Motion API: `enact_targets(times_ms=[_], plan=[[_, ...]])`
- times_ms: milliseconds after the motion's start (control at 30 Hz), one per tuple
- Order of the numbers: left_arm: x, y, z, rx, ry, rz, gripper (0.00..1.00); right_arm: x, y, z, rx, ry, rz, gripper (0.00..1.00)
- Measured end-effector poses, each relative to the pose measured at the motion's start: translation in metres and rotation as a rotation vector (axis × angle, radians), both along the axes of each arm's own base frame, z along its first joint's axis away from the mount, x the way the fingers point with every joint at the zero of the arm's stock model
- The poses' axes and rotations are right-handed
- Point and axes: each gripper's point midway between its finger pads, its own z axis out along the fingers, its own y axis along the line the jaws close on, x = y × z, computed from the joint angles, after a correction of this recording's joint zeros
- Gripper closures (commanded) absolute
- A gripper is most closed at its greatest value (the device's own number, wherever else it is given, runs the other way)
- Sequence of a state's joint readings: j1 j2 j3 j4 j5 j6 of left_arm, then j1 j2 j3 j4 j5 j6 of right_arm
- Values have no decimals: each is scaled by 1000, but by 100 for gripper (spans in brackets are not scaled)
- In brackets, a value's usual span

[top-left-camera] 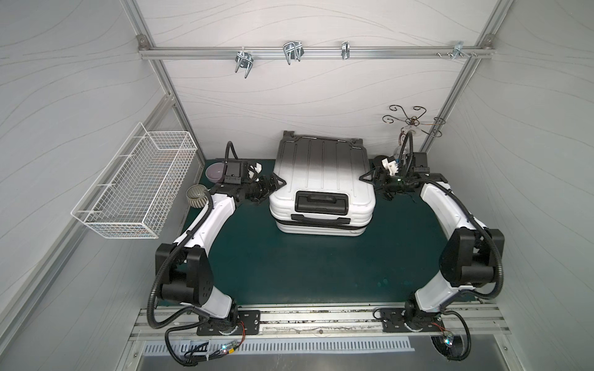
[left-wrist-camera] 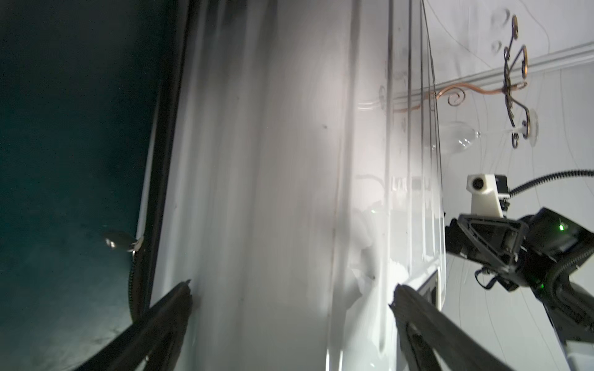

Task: Close the suitcase zippers
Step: Adjust the suitcase at the center of the board.

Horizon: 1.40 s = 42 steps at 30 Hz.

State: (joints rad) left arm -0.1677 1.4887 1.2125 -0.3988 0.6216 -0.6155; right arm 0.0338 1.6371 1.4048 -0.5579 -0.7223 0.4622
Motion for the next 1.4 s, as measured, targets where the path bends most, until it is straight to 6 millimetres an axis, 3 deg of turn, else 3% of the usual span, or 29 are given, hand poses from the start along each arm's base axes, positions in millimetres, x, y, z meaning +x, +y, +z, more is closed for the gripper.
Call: enact_targets(times_ms=[233, 333, 433, 533, 600, 667, 767, 833, 967, 1067, 1300, 1400], plan=[[-75, -75, -1, -43, 47, -213, 1, 14, -58, 7, -92, -65, -111, 1], [-92, -87, -4, 9, 40, -273, 1, 16, -70, 9, -126, -77, -134, 1], [-96, -68, -6, 137, -33, -244, 8, 6, -85, 12, -127, -66, -169, 1], [-97, -18, -10, 230, -160, -94, 20, -10, -123, 11, -123, -48, -281, 2], [-105, 17, -40, 269, -185, 27, 29, -18, -149, 4, -118, -24, -359, 3], [-114, 33, -83, 294, -169, 82, 31, -21, -161, -6, -111, 3, -398, 7], [-129, 42, -148, 358, -72, 71, 34, -19, -154, -24, -76, 50, -378, 8], [-129, 41, -165, 387, -50, 30, 38, -18, -149, -36, -59, 78, -360, 10], [-103, 18, -154, 387, -178, -97, 48, -14, -143, -48, -45, 104, -338, 11], [-88, -2, -139, 361, -312, -195, 49, -11, -142, -49, -45, 100, -333, 11], [-99, -46, -131, 381, -554, -462, 51, -8, -140, -49, -54, 85, -329, 11], [-100, -53, -138, 402, -598, -516, 52, -8, -140, -48, -54, 80, -327, 11]])
